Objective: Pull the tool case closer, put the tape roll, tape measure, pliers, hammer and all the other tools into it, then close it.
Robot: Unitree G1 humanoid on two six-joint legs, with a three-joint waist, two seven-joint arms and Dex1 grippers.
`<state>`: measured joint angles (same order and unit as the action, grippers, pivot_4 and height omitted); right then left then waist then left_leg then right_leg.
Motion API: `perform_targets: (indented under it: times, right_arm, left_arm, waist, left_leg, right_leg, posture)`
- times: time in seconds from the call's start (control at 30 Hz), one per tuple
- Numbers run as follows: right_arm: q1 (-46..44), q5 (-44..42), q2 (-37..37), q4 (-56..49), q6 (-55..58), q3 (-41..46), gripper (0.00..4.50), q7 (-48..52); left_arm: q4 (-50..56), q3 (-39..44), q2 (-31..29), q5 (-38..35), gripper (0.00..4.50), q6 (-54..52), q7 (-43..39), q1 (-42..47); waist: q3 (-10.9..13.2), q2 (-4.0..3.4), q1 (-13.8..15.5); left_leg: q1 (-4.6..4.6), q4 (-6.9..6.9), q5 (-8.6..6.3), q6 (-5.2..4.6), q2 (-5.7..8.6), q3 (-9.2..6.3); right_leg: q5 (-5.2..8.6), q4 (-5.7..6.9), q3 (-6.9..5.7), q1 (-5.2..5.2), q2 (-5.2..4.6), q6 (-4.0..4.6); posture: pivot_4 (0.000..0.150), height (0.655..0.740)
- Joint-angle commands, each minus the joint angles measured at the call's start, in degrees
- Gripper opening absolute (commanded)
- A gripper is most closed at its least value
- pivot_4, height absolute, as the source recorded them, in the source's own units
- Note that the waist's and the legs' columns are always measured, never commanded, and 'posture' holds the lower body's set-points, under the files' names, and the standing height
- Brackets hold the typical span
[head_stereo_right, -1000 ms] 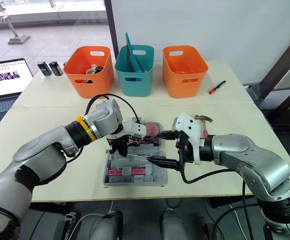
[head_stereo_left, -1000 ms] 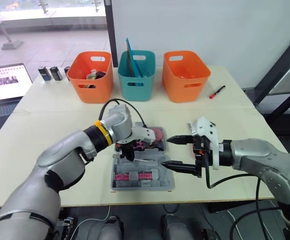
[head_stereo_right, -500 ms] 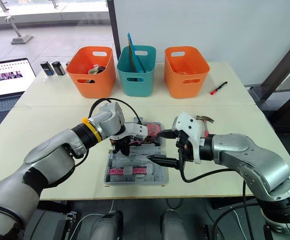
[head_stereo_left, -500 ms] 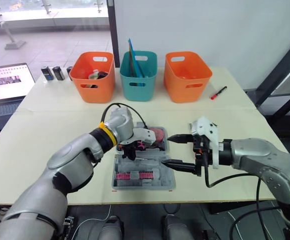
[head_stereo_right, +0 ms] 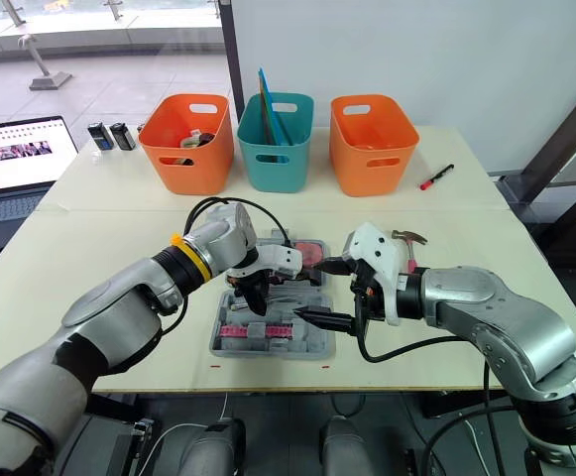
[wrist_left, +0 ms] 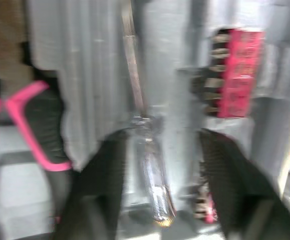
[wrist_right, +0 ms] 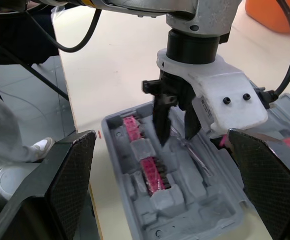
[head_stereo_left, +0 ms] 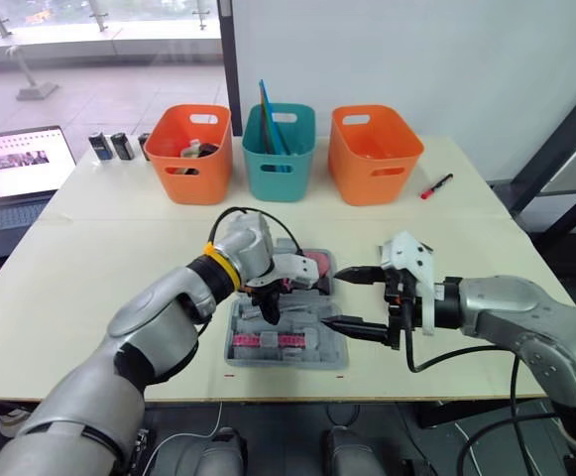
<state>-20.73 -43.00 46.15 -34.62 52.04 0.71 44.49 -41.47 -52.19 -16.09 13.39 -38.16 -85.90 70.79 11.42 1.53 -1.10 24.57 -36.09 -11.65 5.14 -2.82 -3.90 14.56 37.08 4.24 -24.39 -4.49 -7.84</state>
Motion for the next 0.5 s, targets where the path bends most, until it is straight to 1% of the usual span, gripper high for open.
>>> perform_targets:
  times: [0.03,0.13,0.23,0.3,0.37,0.47,0.5]
  right_arm:
    - [0.0,0.0,0.6,-0.8,-1.3,0.7,4.5,0.9]
    - [-0.2,0.1,0.6,-0.6,-1.5,0.4,4.5,1.6]
    - [-0.7,0.9,0.5,0.3,-2.2,-0.3,4.5,2.4]
    - [-1.7,1.6,0.1,1.3,-2.8,-1.3,4.5,3.0]
    - [-2.4,1.9,-0.1,1.9,-3.2,-2.0,4.5,3.7]
    - [-3.2,2.4,-0.3,2.9,-3.7,-2.9,4.5,4.3]
    - [-3.5,2.5,-0.5,3.3,-3.9,-3.3,4.5,4.7]
  left_arm:
    - [4.1,3.9,-3.0,1.7,2.77,-2.7,-0.4,4.4]
    - [10.2,7.1,-6.1,0.0,2.77,-4.7,-1.7,4.9]
    - [17.4,11.9,-10.0,-1.9,2.77,-3.7,-0.3,1.7]
    - [23.2,17.4,-13.8,-4.0,2.77,2.0,3.0,-4.1]
    - [26.6,20.7,-16.1,-5.9,2.77,3.9,3.5,-8.4]
    - [29.5,25.5,-17.3,-8.8,2.77,8.4,6.1,-14.1]
    - [30.0,27.5,-17.0,-10.3,2.77,7.9,7.2,-16.0]
  waist:
    - [0.0,0.0,0.0]
    - [0.0,0.0,-0.1]
    - [0.0,-0.01,-0.1]
    - [0.0,-0.06,-0.4]
    - [0.0,-0.06,-0.9]
    - [0.0,-0.06,-1.0]
    - [0.0,-0.06,-0.9]
  left_leg:
    - [0.01,-0.01,0.0,0.0,0.0,0.0]
    - [0.02,0.07,0.0,0.0,0.0,-0.02]
    - [-0.02,0.14,-0.01,-0.01,0.0,-0.04]
    - [-0.05,0.14,-0.01,-0.01,0.0,-0.03]
    - [-0.12,0.16,-0.01,-0.01,-0.02,-0.02]
    - [-0.09,0.11,-0.01,-0.01,-0.02,-0.06]
    - [-0.06,0.07,-0.01,-0.01,-0.02,-0.06]
  right_leg:
    - [0.0,0.0,0.0,0.0,0.0,0.0]
    - [0.02,0.0,0.0,-0.01,0.01,-0.04]
    - [0.03,0.0,-0.01,-0.01,0.01,-0.12]
    - [-0.01,0.02,-0.01,-0.01,0.01,-0.19]
    - [-0.05,0.08,0.01,-0.01,0.02,-0.26]
    - [-0.06,0.14,-0.01,-0.01,0.04,-0.27]
    - [-0.06,0.13,-0.01,0.0,0.04,-0.27]
  posture:
    - [0.15,0.7344]
    - [0.15,0.7344]
    - [0.15,0.7344]
    - [0.15,0.7344]
    - [0.15,0.7344]
    - [0.15,0.7344]
    - [0.15,0.7344]
